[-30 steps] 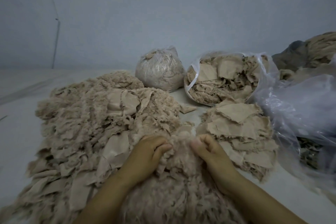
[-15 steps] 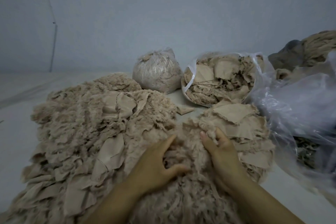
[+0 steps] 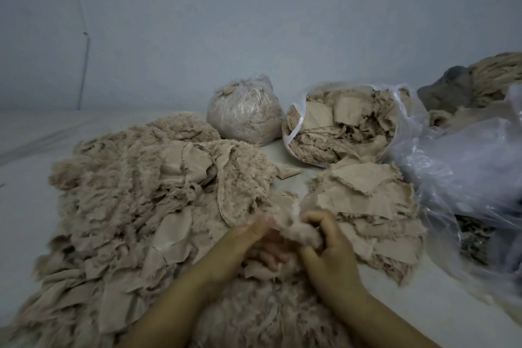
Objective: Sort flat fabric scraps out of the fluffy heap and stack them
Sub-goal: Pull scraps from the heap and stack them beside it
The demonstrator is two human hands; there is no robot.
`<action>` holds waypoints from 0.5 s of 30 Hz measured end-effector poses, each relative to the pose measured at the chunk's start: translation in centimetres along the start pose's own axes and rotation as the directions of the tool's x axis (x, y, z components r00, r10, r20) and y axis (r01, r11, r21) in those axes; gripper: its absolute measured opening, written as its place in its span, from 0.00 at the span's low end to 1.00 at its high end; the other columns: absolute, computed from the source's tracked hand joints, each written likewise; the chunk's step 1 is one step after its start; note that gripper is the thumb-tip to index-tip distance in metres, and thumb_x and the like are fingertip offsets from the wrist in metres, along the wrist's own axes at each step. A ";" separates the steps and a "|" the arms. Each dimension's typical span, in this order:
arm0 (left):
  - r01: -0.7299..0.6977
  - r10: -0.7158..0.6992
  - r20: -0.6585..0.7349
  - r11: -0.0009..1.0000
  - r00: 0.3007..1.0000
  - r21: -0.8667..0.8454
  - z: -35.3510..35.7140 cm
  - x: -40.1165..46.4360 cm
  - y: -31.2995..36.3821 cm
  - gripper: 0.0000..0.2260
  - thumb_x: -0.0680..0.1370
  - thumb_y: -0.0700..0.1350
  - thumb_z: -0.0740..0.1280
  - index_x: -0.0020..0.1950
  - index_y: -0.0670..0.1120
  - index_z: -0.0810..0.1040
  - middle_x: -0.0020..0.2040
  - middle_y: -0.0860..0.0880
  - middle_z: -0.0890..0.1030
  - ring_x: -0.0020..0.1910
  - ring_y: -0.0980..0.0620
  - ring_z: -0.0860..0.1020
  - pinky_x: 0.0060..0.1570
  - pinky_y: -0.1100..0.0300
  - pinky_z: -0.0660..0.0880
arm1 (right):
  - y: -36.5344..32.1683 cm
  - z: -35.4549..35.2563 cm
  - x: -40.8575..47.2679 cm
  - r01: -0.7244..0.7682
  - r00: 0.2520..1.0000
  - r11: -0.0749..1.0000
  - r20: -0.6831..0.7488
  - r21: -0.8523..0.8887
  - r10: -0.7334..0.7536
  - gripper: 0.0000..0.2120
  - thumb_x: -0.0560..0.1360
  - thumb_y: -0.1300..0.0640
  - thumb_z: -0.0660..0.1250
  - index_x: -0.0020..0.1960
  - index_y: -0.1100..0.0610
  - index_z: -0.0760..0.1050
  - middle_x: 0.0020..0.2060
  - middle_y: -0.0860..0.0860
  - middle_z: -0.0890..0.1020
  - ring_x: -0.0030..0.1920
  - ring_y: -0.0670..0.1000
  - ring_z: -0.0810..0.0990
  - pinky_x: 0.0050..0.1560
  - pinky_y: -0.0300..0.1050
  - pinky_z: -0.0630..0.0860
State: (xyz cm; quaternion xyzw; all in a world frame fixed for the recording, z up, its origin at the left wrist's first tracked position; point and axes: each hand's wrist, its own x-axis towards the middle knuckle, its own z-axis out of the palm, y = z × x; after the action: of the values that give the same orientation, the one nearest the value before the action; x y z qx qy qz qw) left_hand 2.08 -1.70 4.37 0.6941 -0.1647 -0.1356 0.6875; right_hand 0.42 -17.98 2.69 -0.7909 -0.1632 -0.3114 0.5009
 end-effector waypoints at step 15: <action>-0.116 0.145 -0.422 0.989 0.895 0.095 -0.7 0.3 0.5 0.13 0.79 0.41 0.63 0.34 0.45 0.72 0.29 0.51 0.71 0.31 0.55 0.69 0.30 0.66 0.67 | -1.0 -0.1 0.0 -0.629 0.719 0.722 0.568 0.287 0.401 0.14 0.71 0.56 0.72 0.56 0.55 0.74 0.26 0.53 0.78 0.21 0.48 0.72 0.23 0.38 0.69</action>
State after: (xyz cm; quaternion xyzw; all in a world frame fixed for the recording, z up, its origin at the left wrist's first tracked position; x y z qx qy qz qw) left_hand 2.59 -1.23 4.92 0.7170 -0.0604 0.0720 0.6907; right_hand -0.19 -17.63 3.39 -0.7120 -0.1132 0.0940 0.6866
